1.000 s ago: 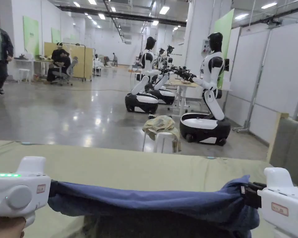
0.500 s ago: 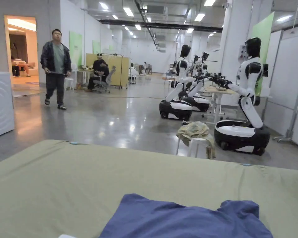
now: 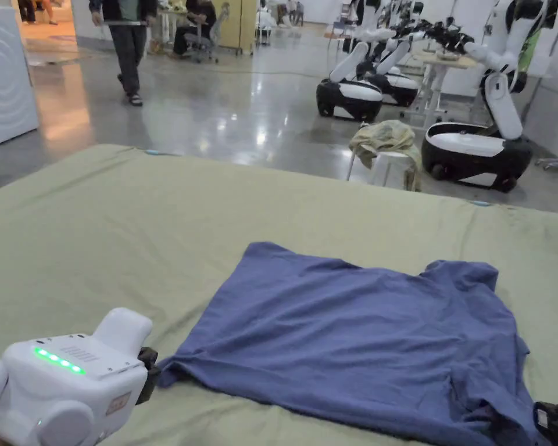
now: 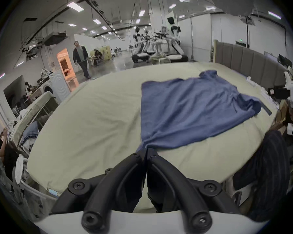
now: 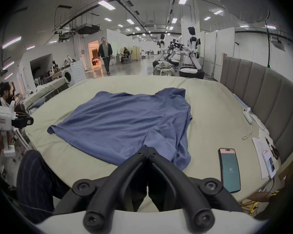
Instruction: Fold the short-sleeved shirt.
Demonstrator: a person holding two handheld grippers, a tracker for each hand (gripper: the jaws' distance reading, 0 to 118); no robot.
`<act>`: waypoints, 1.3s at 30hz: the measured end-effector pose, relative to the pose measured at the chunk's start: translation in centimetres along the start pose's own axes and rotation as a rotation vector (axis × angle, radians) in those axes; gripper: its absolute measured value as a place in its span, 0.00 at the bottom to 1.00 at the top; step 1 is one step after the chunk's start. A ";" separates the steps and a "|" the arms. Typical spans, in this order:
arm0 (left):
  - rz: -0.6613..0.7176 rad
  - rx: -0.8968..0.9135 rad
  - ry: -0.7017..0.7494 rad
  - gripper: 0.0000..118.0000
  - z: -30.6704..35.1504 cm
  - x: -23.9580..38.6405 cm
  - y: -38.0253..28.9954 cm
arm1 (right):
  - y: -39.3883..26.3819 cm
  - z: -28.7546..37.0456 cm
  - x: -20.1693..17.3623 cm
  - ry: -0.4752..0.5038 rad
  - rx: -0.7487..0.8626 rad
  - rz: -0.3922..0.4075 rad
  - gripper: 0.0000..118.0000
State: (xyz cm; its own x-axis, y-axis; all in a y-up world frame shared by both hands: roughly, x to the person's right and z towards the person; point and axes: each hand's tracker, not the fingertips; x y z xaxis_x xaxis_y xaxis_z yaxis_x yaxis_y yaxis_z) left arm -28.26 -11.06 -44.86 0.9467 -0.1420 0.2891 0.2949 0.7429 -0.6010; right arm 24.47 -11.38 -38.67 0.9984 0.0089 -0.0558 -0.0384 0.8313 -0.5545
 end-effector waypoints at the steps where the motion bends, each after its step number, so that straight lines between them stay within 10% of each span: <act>1: -0.003 -0.013 0.000 0.03 -0.5 -0.1 -0.2 | -0.3 -0.2 0.1 0.002 -0.006 0.000 0.00; 4: 0.006 -0.055 -0.020 0.03 -2.6 -0.3 -0.8 | -0.8 -0.5 -0.1 0.011 -0.034 -0.024 0.00; 8: -0.052 -0.101 -0.030 0.86 -6.0 -0.5 -1.1 | -0.9 -0.9 -0.2 0.000 -0.060 -0.020 0.00; 13: -0.091 -0.151 -0.029 0.83 -11.1 -1.1 -0.5 | -0.7 -1.6 0.2 -0.021 -0.091 -0.021 0.00; 15: -0.109 -0.170 -0.037 0.50 -11.4 -0.5 0.1 | -0.7 -2.0 0.4 -0.031 -0.105 -0.018 0.00; 16: -0.121 -0.176 -0.032 0.17 -11.8 -0.3 0.2 | -0.7 -2.1 0.7 -0.042 -0.114 -0.009 0.00; 19: -0.146 -0.187 -0.007 0.07 -12.0 0.1 0.7 | -0.8 -2.7 1.2 -0.061 -0.119 -0.011 0.00; 20: -0.125 -0.195 -0.041 0.07 -12.0 0.0 0.8 | -1.1 -3.2 2.4 -0.040 -0.127 -0.031 0.11; 22: -0.107 -0.184 -0.046 0.07 -11.6 0.2 0.9 | -1.1 -4.4 2.6 0.017 -0.207 -0.047 0.81; 23: -0.111 -0.179 -0.044 0.07 -11.3 0.5 1.0 | -1.3 -4.5 2.2 0.028 -0.163 -0.030 1.00; 29: -0.097 -0.180 -0.053 0.07 -11.4 0.7 1.3 | -0.9 -9.1 2.4 -0.023 -0.207 0.018 0.92; 30: -0.091 -0.184 -0.057 0.07 -11.4 0.8 1.3 | -0.8 -9.7 2.6 -0.021 -0.210 0.007 0.77; 32: -0.099 -0.188 -0.056 0.06 -11.6 0.7 1.3 | -0.7 -10.7 3.2 -0.022 -0.261 -0.003 0.02; 39: -0.054 -0.121 -0.047 0.06 -8.9 -0.7 4.6 | 1.8 -6.3 6.5 0.051 -0.132 -0.206 0.02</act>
State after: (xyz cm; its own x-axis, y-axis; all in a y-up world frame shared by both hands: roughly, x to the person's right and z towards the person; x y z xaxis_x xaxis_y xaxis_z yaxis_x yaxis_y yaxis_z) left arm -26.35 -13.38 -54.49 0.9228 -0.1467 0.3564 0.3615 0.6499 -0.6685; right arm 30.66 -13.31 -45.22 0.9824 -0.1843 0.0296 0.1574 0.7326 -0.6622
